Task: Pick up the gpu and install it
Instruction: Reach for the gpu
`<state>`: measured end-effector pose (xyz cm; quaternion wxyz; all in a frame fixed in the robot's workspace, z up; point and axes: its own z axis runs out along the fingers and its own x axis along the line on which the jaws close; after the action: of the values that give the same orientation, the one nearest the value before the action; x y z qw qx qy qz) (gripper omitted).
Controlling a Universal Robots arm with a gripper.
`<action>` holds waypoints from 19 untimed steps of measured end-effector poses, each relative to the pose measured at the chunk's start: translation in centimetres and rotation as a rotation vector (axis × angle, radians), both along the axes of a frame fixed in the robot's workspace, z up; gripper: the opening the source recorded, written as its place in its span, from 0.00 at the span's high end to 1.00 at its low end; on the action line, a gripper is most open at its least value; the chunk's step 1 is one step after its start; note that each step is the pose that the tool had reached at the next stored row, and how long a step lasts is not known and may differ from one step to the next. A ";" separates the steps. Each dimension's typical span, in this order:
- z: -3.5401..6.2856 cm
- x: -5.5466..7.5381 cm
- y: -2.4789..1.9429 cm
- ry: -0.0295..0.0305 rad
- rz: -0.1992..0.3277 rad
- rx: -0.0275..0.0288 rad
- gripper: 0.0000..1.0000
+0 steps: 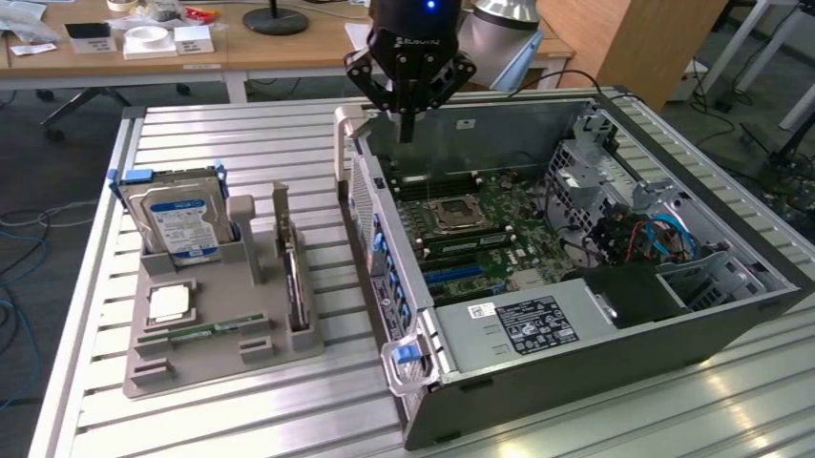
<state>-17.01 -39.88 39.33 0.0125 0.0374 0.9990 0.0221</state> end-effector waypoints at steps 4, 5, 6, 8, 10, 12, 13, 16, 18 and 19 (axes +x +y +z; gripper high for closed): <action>0.00 -0.1 0.00 0.0000 0.000 0.0000 0.89; 0.00 -0.1 0.00 -0.0001 0.000 0.0000 0.89; 0.00 -0.2 0.00 0.0000 0.000 0.0000 0.89; 0.00 -0.2 0.00 0.0000 0.000 0.0000 0.89; 0.00 -0.3 0.00 0.0000 0.000 0.0000 0.89; 0.00 -0.3 0.00 0.0000 0.000 0.0000 0.89; 0.00 -0.4 0.00 0.0000 0.000 0.0000 0.89; 0.00 -0.4 0.00 0.0000 0.000 -0.0001 0.89; 0.00 -0.5 0.00 0.0000 0.000 0.0000 0.89; 0.00 -0.6 0.00 0.0000 0.000 0.0000 0.89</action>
<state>-17.56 -39.88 39.33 0.0125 0.0375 0.9990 0.0221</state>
